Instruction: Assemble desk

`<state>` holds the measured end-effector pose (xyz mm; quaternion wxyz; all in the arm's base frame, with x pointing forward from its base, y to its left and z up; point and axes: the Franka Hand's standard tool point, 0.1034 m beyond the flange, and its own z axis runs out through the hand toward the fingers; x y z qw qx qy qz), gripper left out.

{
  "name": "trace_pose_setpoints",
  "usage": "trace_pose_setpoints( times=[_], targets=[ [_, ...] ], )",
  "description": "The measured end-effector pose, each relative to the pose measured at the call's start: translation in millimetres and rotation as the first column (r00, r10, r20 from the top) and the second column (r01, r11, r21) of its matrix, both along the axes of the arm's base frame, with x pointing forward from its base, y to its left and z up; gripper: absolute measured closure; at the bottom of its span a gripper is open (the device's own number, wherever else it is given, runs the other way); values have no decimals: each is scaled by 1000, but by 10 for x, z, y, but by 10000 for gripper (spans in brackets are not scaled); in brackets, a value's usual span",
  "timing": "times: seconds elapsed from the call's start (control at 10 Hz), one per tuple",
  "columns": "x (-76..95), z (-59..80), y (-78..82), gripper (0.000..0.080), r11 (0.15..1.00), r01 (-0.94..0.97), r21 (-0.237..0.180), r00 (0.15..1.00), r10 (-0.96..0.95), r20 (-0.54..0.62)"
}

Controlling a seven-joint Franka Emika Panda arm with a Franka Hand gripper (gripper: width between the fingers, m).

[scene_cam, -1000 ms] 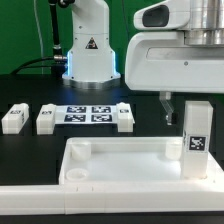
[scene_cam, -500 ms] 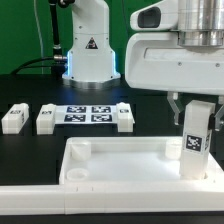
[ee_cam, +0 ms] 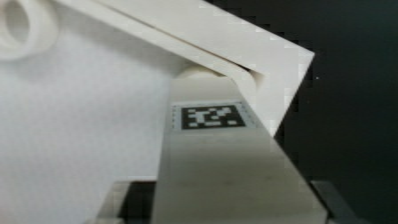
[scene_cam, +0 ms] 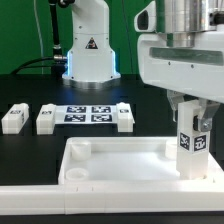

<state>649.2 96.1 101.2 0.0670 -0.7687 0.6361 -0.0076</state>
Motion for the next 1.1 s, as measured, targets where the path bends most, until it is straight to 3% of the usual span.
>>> trace_pose_setpoints(
  times=[0.3,0.9,1.0,1.1],
  targets=[
    [-4,-5,12,508,968,246,45,969,-244,-35],
    [-21,-10,30,508,860,509,49,859,-503,-94],
    [-8,-9,23,430,846,530,51,846,-525,-90],
    [-8,-9,25,430,853,519,51,854,-513,-88]
  ],
)
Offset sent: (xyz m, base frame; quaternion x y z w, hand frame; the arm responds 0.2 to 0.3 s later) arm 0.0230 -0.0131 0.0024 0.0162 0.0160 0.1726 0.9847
